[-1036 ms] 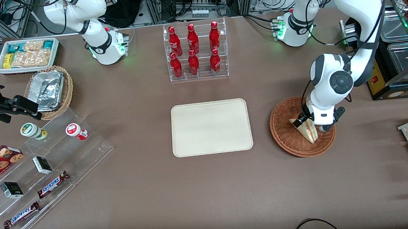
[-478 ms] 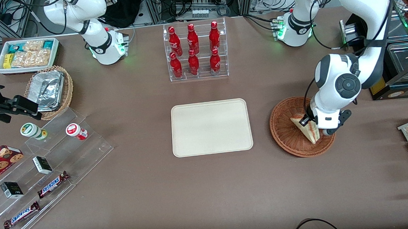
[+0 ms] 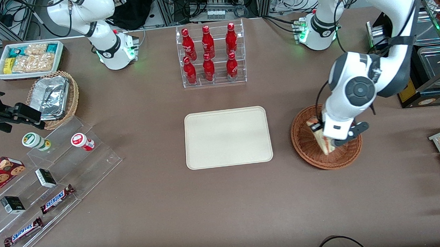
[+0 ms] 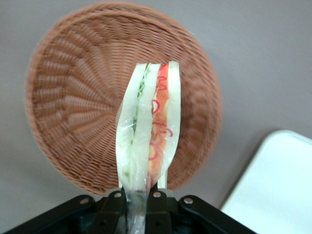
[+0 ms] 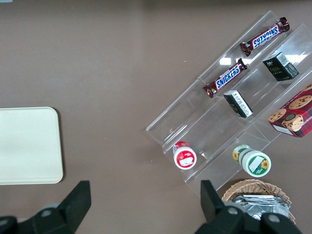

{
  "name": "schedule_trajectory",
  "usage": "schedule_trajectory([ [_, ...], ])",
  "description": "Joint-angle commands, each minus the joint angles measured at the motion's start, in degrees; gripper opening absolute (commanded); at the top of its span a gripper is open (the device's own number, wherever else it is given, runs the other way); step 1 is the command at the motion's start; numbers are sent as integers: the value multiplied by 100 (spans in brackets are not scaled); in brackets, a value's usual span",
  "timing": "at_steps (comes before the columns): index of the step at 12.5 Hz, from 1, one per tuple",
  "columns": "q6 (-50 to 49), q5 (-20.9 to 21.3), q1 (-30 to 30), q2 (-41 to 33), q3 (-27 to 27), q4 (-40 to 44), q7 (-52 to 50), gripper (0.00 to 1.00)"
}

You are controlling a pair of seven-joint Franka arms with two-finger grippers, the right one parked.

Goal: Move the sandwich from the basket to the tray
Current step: 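Lift the sandwich with the left gripper and carry it over the beige tray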

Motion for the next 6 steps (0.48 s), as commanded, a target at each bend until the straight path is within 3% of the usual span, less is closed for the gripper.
schedule_trajectory([
  [1, -328, 113, 2, 410, -494, 560, 264, 4],
  [4, -365, 139, -7, 1034, -1153, 1176, -102, 3],
  [6, -330, 523, -163, 1368, -1575, 1475, -602, 1],
])
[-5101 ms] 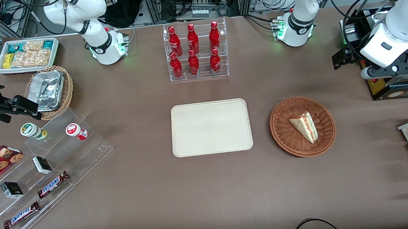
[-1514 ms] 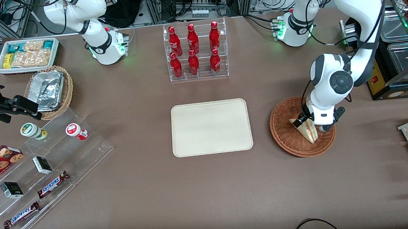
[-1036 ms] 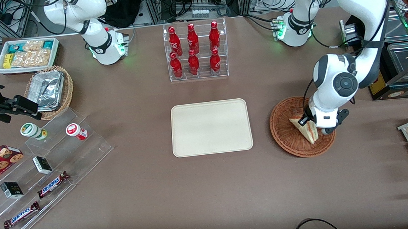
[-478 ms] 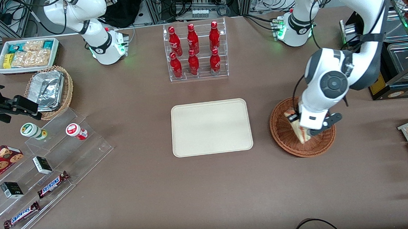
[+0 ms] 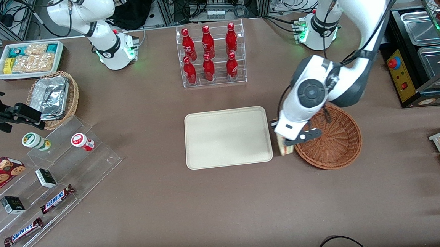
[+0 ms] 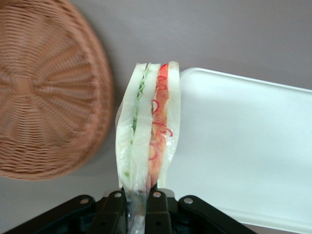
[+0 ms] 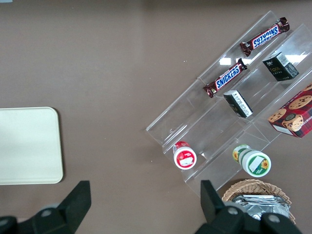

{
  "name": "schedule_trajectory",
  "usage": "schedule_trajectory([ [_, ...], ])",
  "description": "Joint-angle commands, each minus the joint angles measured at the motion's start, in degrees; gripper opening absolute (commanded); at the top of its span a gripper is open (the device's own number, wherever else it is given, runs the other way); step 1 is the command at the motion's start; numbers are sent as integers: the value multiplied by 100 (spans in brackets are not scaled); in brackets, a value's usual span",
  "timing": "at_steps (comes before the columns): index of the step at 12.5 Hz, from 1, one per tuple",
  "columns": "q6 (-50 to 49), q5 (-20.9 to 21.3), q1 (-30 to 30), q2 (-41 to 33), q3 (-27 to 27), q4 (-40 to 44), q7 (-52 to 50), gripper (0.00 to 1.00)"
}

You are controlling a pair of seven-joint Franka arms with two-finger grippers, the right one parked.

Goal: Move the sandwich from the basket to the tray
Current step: 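Lift the sandwich with the left gripper and carry it over the beige tray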

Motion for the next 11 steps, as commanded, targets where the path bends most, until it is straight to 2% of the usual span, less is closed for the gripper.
schedule_trajectory([
  [1, -164, 636, -448, 607, -305, 743, -788, 1],
  [2, -164, 804, -616, 852, -305, 998, -1035, 0],
  [6, 2, 911, -1311, 1486, -288, 1719, -1738, 0],
  [9, 187, 1376, -1610, 1873, -288, 1975, -2310, 0],
  [11, 196, 1412, -1751, 2049, -288, 2098, -2443, 0],
])
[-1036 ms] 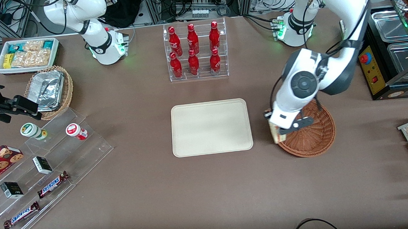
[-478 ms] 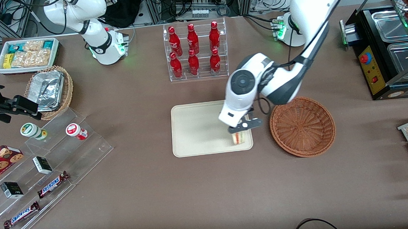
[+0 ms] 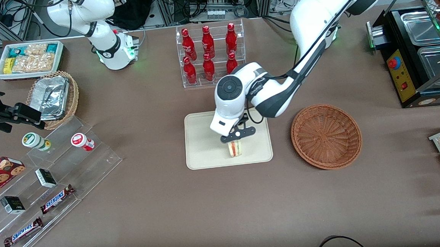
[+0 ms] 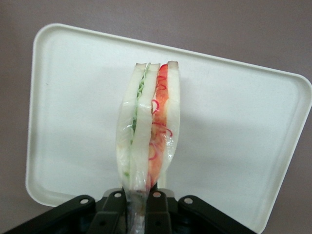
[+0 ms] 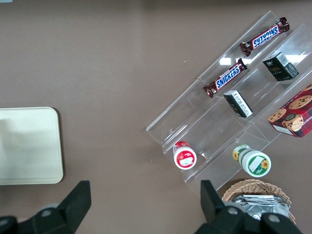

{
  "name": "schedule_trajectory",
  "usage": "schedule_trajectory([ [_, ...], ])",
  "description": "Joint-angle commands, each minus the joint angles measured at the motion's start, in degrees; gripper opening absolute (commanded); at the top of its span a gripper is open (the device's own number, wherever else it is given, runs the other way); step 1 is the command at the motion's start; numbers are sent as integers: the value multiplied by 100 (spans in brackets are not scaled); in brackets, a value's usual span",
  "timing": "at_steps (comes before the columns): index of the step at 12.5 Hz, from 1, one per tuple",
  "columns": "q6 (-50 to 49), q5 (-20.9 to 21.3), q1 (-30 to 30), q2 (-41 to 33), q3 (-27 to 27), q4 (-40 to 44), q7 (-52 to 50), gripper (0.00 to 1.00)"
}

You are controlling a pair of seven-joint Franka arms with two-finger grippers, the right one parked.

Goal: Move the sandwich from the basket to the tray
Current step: 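Lower the sandwich onto the tray and open the left gripper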

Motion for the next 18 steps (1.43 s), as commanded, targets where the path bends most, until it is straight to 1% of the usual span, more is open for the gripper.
schedule_trajectory([
  [1, -5, 160, -170, 290, 13, 335, -243, 0],
  [6, 180, 142, -188, 466, 4, 317, -331, 1],
  [7, 206, 151, -188, 501, 4, 326, -322, 2],
  [8, 285, 169, -197, 519, 4, 317, -322, 7],
  [9, 320, 169, -197, 562, 4, 317, -322, 21],
  [10, 330, 169, -249, 589, 4, 317, -331, 47],
  [11, 330, 177, -319, 598, 22, 326, -322, 92],
  [12, 330, 160, -320, 581, 13, 326, -331, 100],
  [14, 303, 160, -276, 476, 13, 343, -462, 100],
  [16, 225, 178, -276, 3, 13, 344, -428, 100],
  [18, -370, 160, -206, -411, 13, 370, -402, 100],
])
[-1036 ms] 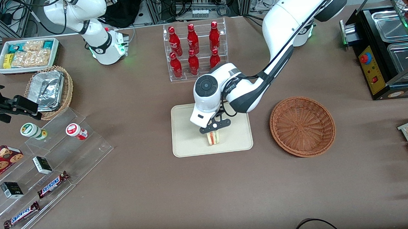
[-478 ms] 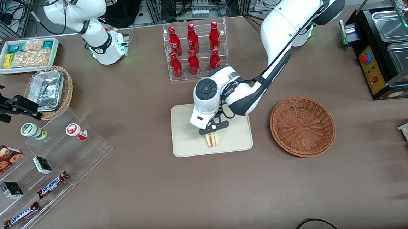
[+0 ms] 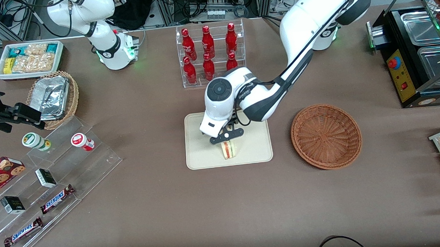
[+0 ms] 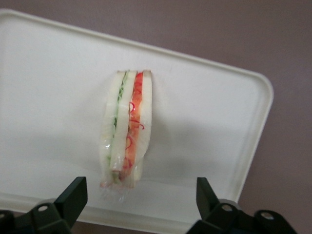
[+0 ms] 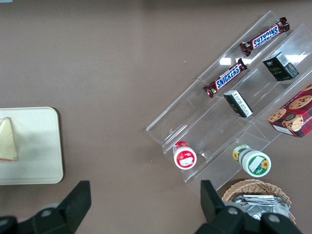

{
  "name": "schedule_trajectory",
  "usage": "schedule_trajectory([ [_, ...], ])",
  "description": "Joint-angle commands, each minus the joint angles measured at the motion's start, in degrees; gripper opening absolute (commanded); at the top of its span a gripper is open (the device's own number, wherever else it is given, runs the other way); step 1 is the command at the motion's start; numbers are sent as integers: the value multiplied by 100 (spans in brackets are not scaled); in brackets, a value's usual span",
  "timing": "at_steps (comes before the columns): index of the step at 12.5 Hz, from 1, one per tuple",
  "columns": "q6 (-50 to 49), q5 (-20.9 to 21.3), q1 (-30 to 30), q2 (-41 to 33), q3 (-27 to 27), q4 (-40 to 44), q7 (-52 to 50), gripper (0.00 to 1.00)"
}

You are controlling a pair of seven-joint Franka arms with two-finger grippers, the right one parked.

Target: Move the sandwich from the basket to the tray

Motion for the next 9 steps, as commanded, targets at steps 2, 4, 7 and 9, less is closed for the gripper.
schedule_trajectory([
  [2, -776, 57, 98, -917, 20, -141, 235, 100],
  [4, -1049, 30, 334, -1084, 11, -124, 631, 100],
  [7, -1286, -57, 712, -1234, -24, -132, 861, 100],
  [9, -1549, -23, 748, -1375, 37, -115, 774, 100],
])
